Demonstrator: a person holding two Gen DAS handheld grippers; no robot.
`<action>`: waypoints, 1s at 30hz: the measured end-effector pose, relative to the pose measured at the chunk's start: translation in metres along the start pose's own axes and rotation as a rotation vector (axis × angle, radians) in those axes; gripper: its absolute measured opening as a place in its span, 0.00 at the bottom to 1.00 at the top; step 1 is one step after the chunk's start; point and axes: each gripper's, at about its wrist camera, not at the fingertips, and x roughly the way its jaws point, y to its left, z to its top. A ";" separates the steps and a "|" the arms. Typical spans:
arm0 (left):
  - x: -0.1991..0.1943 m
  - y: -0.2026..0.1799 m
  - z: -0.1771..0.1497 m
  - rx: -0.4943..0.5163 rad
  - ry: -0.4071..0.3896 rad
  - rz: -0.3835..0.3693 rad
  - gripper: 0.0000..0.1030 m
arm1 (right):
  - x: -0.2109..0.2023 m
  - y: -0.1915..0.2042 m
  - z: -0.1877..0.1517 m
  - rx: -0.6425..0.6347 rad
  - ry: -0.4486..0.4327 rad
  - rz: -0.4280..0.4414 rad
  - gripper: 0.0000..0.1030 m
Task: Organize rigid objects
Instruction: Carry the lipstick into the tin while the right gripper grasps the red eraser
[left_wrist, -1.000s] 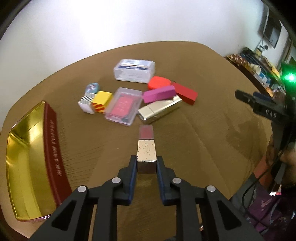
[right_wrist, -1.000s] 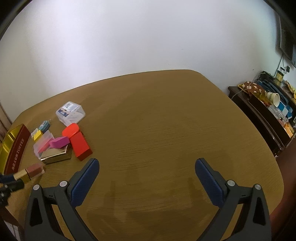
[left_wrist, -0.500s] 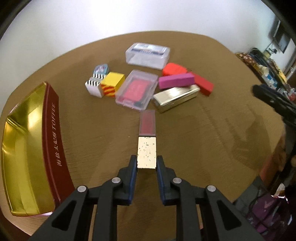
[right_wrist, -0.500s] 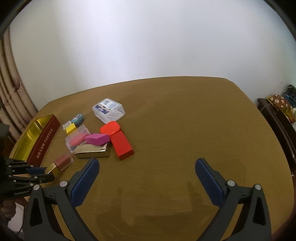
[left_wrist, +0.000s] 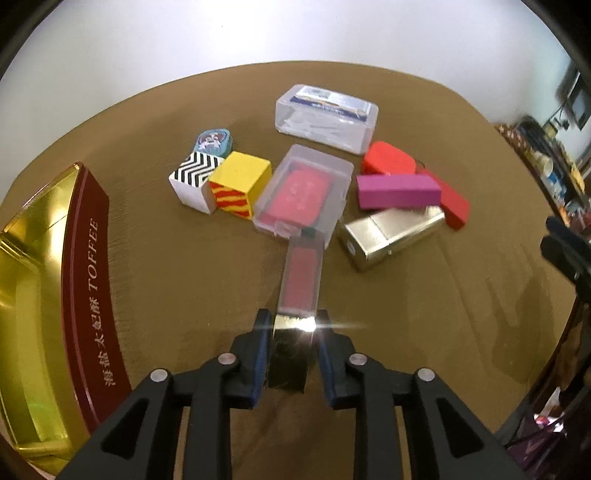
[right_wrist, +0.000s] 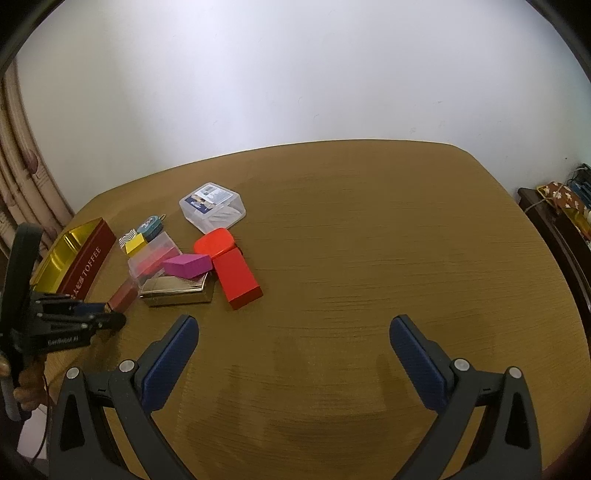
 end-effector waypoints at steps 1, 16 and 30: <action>-0.001 -0.001 -0.001 0.004 -0.013 0.017 0.20 | 0.001 0.000 0.001 -0.004 0.002 0.004 1.00; -0.119 0.032 -0.013 -0.145 -0.173 0.002 0.20 | 0.042 0.043 0.028 -0.352 0.107 0.077 0.68; -0.150 0.104 -0.043 -0.260 -0.184 0.119 0.20 | 0.101 0.068 0.037 -0.479 0.281 0.077 0.40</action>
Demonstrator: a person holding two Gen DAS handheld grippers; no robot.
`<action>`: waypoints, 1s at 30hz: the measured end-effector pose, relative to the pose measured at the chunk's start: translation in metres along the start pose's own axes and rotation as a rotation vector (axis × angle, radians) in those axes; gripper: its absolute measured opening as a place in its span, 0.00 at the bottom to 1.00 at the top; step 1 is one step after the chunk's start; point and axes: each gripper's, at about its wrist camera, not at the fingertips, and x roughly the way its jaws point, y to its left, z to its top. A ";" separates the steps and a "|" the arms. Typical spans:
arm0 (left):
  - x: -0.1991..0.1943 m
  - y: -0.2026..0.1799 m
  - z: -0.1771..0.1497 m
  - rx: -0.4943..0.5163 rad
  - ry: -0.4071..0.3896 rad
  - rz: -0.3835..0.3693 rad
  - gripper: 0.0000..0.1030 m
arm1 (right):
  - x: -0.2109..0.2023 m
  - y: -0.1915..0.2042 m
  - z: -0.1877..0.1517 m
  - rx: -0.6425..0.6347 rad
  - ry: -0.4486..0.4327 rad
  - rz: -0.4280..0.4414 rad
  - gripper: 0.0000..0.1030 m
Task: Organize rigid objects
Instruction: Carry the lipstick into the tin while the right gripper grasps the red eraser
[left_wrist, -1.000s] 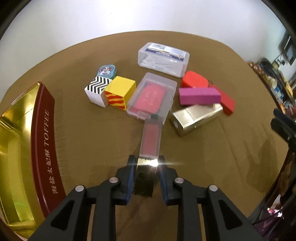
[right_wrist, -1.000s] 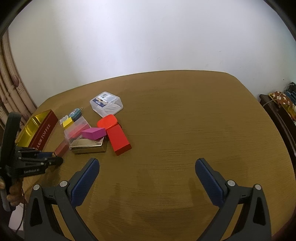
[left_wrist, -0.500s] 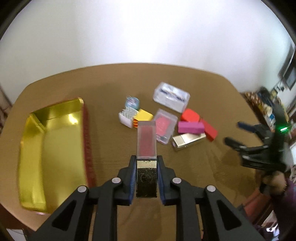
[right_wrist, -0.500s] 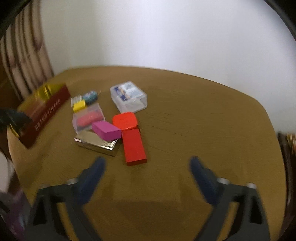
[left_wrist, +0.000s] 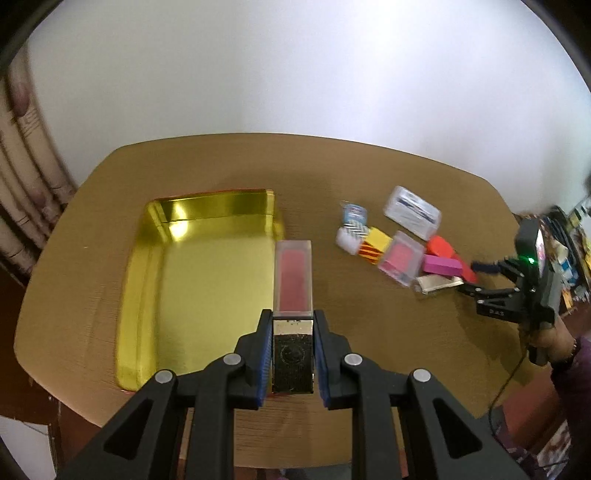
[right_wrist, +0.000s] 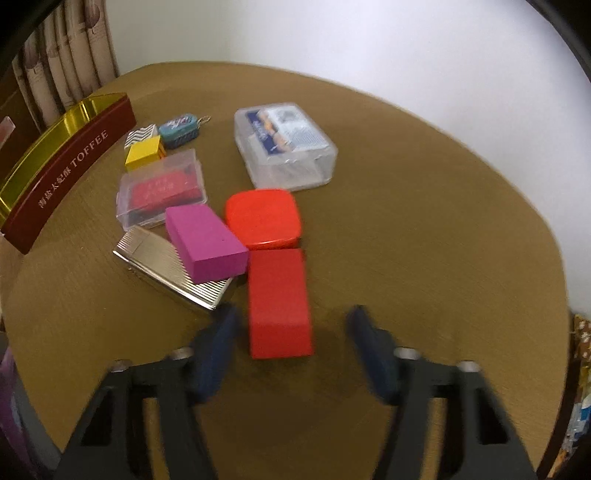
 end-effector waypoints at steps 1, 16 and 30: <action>0.001 0.007 0.002 -0.010 -0.003 0.009 0.20 | 0.000 0.001 0.001 0.000 0.001 -0.006 0.33; 0.092 0.082 0.040 -0.050 0.077 0.132 0.20 | -0.038 -0.026 -0.018 0.158 -0.020 0.018 0.26; 0.072 0.116 0.034 -0.124 0.010 0.145 0.21 | -0.091 0.086 0.089 0.114 -0.170 0.355 0.26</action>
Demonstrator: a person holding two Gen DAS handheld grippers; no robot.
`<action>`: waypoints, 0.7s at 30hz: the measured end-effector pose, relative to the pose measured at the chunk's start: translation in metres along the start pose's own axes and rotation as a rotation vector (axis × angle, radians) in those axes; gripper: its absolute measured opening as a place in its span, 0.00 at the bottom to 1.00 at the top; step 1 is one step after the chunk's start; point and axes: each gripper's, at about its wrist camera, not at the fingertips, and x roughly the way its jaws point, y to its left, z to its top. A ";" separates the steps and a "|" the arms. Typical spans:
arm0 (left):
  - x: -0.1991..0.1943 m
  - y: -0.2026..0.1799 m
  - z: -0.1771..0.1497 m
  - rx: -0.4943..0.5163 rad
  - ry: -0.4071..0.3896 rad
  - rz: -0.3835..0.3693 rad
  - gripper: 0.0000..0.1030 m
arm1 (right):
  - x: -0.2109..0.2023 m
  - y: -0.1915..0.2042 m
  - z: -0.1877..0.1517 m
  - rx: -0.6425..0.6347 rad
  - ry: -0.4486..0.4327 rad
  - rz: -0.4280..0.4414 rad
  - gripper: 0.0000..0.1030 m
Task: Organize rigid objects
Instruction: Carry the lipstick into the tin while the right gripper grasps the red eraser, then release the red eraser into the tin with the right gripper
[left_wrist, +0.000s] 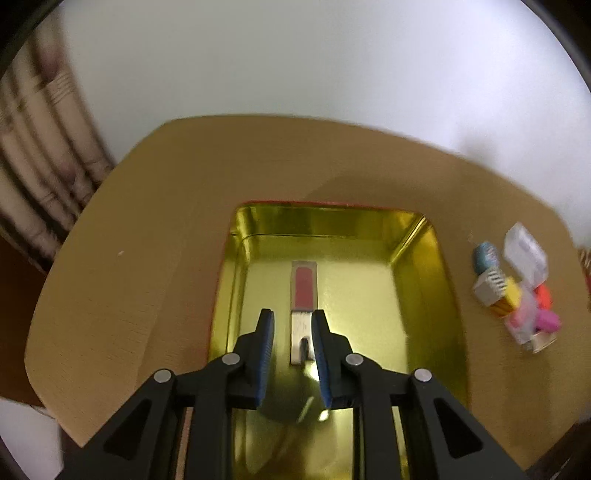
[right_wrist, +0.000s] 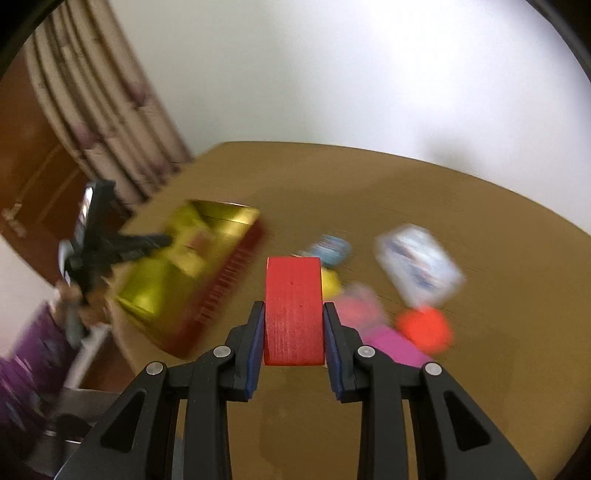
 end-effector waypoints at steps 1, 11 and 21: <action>-0.010 -0.002 -0.006 -0.005 -0.018 0.018 0.21 | 0.006 0.011 0.007 -0.002 0.004 0.032 0.26; -0.094 -0.002 -0.098 -0.107 -0.132 0.169 0.25 | 0.167 0.104 0.074 -0.077 0.158 0.034 0.26; -0.084 -0.004 -0.110 -0.081 -0.123 0.137 0.25 | 0.204 0.112 0.071 -0.038 0.166 -0.040 0.61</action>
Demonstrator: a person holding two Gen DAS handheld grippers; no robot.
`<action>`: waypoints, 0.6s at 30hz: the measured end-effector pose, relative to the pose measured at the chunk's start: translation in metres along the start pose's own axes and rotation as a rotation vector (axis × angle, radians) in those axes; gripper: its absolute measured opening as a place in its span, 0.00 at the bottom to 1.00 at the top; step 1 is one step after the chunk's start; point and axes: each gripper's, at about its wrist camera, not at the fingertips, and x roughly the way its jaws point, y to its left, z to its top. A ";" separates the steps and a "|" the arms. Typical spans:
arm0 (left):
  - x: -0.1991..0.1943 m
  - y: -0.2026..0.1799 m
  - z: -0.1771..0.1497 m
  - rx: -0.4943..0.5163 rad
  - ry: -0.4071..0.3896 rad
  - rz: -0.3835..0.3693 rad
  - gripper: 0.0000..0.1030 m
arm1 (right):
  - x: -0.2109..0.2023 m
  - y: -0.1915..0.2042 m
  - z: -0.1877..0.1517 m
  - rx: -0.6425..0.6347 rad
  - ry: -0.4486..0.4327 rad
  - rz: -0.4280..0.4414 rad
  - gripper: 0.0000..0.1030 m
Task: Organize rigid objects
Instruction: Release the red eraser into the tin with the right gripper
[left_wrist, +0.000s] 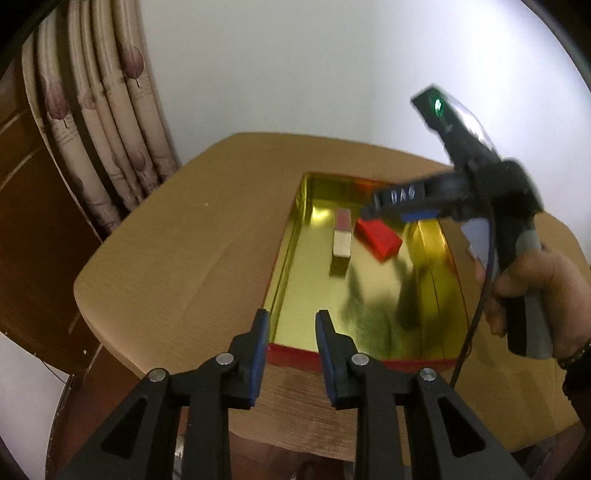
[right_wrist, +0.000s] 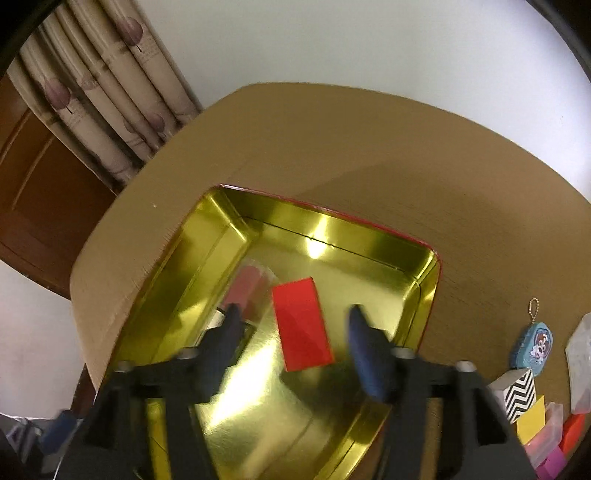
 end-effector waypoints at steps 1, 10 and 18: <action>0.002 -0.001 0.000 0.001 0.006 -0.014 0.25 | -0.007 -0.001 -0.001 -0.006 -0.032 -0.005 0.61; 0.000 -0.035 -0.010 0.087 0.026 -0.123 0.25 | -0.119 -0.074 -0.091 0.055 -0.338 -0.104 0.70; -0.018 -0.110 -0.010 0.213 0.068 -0.305 0.25 | -0.180 -0.211 -0.203 0.118 -0.306 -0.541 0.70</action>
